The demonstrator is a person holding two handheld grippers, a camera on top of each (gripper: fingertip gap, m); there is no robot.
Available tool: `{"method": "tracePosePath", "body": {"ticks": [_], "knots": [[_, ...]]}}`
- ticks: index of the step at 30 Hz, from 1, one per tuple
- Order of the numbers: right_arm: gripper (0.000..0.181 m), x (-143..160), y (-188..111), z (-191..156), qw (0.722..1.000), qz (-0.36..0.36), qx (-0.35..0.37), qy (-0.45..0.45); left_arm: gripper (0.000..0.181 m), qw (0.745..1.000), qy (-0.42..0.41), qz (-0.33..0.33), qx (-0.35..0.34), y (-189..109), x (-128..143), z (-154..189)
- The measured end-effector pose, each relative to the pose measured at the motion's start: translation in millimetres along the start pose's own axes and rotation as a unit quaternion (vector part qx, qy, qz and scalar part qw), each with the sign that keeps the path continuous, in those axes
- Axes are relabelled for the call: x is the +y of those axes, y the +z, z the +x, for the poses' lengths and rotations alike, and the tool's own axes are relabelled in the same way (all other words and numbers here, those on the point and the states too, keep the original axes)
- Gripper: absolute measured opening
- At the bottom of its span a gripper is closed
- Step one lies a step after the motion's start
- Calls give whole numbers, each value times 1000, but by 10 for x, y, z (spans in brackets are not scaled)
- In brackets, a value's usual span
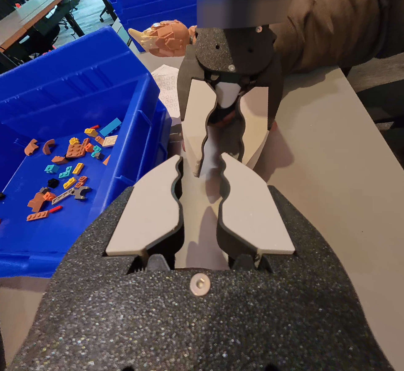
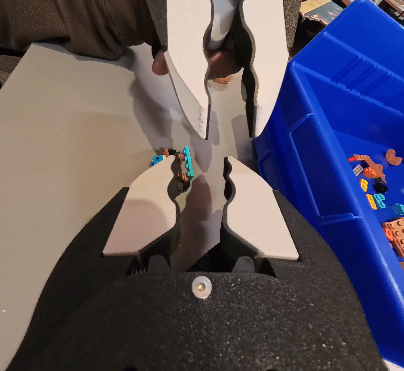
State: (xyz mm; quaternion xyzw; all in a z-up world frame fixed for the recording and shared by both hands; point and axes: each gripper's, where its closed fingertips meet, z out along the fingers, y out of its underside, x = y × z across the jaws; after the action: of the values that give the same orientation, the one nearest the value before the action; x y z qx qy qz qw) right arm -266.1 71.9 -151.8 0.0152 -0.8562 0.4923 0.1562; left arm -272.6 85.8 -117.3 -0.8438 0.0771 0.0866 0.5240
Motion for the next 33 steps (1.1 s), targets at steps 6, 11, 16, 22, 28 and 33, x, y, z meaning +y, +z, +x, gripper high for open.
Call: {"method": "tracePosePath", "body": {"ticks": [6, 11, 16, 22, 28, 33], "knots": [[42, -28, -17, -56, 999, 14, -32, 28, 34, 999, -35, -16, 29, -43, 38, 55], [43, -13, -11, -44, 999, 11, -32, 39, 36, 994, -61, -66, 65, -118, 175, 157], [41, 42, 20, -65, 998, -2, -40, 45, 35, 984, -92, -138, 71, -133, 383, 196], [26, 174, 95, -88, 996, -43, -43, 58, 35, 971, -128, -178, 91, -95, 535, 276], [6, 188, 78, -16, 997, -46, -19, 58, 35, 963, -162, -195, 94, -38, 627, 286], [5, 44, -28, 156, 998, -1, 32, 58, 36, 961, -191, -187, 74, -8, 635, 199]]}}
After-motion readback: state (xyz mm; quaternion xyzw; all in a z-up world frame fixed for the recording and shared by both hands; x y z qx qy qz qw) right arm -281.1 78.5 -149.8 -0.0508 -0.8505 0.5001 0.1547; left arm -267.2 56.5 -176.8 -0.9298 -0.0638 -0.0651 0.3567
